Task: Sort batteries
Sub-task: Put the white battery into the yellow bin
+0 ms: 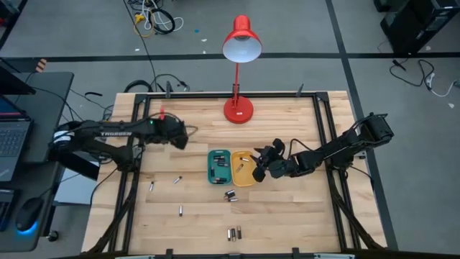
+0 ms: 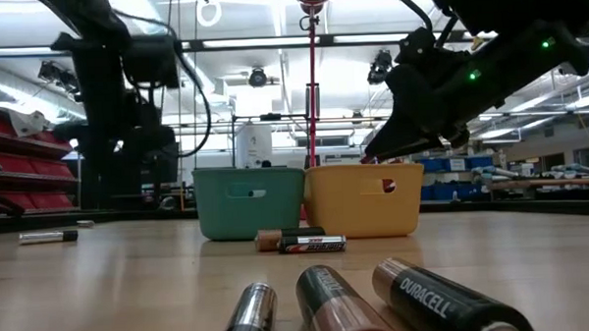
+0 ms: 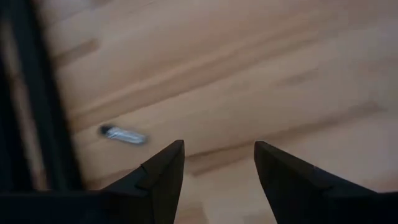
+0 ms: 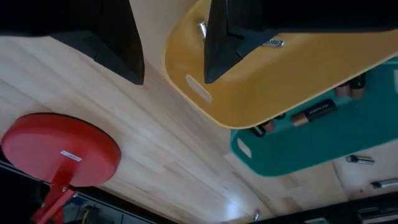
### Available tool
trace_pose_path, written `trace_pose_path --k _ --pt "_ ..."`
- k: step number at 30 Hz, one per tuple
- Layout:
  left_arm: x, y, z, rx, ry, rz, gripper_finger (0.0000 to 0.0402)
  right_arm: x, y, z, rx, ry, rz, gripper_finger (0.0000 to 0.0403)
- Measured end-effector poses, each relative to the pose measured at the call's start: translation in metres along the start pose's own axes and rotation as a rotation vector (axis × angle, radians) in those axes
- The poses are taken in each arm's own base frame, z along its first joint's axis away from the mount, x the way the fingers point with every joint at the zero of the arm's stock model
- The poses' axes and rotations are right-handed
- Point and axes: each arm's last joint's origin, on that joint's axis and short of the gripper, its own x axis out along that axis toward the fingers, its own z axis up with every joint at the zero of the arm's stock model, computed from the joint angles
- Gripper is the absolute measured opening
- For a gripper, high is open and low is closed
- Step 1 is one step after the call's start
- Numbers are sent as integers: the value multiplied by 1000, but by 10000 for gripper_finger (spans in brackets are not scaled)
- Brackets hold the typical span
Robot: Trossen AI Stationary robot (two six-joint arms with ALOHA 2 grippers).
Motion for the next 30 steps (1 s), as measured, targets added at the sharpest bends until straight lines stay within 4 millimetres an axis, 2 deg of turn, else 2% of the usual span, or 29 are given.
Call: trace_pose_path --k 5,11,25,30 --pt "13 13 10 -240 35 90 211 0 0 0 -17 5 0 149" --pt "15 13 15 -584 -76 110 211 1 -1 0 -76 4 -2 149" --pt "16 20 10 -1011 -133 201 211 1 -2 -3 -110 34 -6 142" --pt "28 16 7 -1098 -127 280 211 0 -8 -12 -110 46 -12 141"
